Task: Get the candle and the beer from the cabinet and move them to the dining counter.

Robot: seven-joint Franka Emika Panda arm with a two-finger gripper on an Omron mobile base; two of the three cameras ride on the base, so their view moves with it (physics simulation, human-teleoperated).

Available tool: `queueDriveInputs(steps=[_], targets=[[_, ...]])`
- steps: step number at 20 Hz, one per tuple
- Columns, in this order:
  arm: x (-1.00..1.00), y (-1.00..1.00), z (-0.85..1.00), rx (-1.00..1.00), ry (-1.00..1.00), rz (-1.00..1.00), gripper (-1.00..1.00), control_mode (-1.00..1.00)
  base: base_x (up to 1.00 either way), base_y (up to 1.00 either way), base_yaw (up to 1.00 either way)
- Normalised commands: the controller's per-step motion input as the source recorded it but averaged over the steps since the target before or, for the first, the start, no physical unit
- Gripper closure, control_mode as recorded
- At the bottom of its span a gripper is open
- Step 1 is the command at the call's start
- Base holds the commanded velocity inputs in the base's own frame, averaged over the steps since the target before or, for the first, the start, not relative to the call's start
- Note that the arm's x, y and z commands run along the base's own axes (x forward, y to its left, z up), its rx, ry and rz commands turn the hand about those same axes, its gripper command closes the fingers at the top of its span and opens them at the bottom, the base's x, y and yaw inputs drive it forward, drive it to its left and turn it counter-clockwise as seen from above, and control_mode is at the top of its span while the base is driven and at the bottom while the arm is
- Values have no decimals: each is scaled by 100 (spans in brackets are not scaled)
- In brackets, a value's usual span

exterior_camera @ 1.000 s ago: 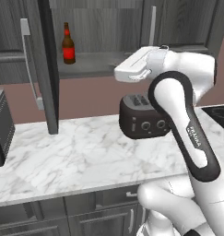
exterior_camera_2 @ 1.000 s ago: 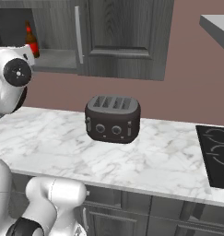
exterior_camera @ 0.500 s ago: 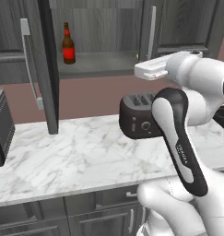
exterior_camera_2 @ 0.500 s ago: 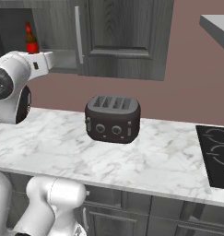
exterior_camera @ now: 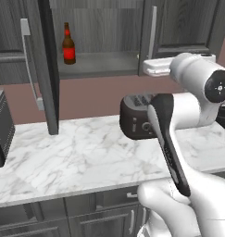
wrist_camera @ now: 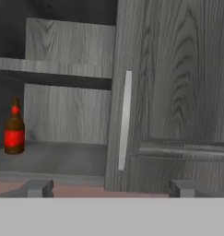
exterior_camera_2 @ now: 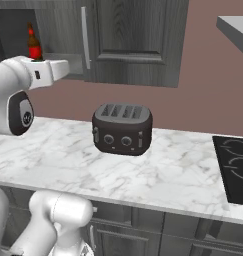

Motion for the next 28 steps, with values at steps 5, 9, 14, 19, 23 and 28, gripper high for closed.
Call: queueDriveInputs(steps=[5, 9, 14, 19, 23, 28], targets=[[12, -21, 0, 0, -2, -19, -100, -100, 0, 0, 0], [22, -18, 0, 1, -12, 2, -100, -100, 0, 0, 0], [21, -25, 0, 1, -25, 25, -100, -100, 0, 0, 0], [26, -17, -5, 0, -18, 28, -100, -100, 0, 0, 0], [41, -7, -3, 0, -2, 8, -100, -100, 0, 0, 0], [24, -1, 0, 0, 0, -10, -100, -100, 0, 0, 0]])
